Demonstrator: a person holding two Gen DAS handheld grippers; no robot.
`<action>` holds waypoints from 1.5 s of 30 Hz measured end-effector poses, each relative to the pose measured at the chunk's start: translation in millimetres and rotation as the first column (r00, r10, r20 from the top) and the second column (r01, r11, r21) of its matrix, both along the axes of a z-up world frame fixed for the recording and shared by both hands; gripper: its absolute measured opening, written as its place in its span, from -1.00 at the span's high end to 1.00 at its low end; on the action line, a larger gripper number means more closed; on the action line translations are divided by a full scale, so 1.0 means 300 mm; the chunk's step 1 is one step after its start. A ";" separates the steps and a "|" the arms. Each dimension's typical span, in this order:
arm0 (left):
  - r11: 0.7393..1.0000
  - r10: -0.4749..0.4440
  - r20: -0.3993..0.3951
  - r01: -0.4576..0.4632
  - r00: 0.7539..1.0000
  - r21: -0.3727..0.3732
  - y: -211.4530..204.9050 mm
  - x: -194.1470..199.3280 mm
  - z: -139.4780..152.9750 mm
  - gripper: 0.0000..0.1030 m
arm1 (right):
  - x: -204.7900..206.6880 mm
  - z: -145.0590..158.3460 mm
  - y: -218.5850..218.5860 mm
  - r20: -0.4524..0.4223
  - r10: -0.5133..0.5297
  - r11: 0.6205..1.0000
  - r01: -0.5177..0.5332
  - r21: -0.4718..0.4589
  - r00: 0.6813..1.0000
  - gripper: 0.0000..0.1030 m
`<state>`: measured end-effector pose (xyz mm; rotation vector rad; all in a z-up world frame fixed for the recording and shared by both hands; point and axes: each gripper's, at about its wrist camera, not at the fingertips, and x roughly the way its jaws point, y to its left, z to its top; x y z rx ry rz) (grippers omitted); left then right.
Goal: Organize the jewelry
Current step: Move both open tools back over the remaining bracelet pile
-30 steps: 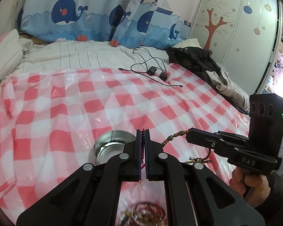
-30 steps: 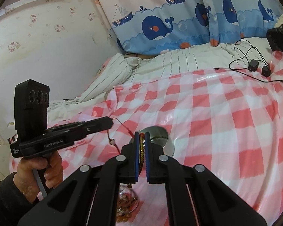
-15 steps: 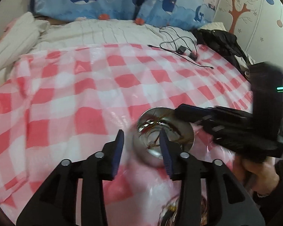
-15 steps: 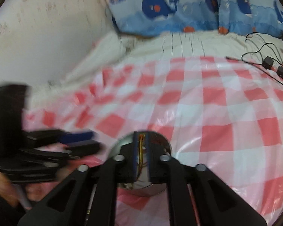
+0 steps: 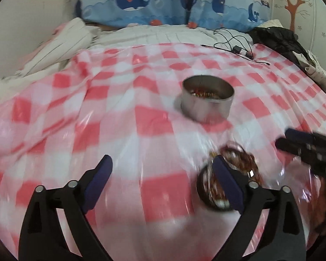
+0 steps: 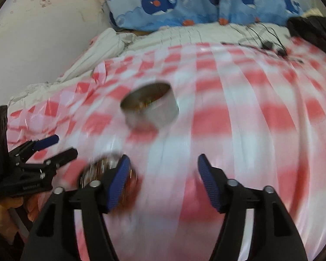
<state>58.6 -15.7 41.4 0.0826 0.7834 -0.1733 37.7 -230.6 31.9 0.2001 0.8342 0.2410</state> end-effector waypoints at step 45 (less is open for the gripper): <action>0.989 0.145 -0.026 -0.145 0.989 0.003 0.043 -0.126 -0.115 -0.85 | -0.091 -0.092 0.066 -0.033 -0.016 0.988 0.011 -0.154 0.999 -0.85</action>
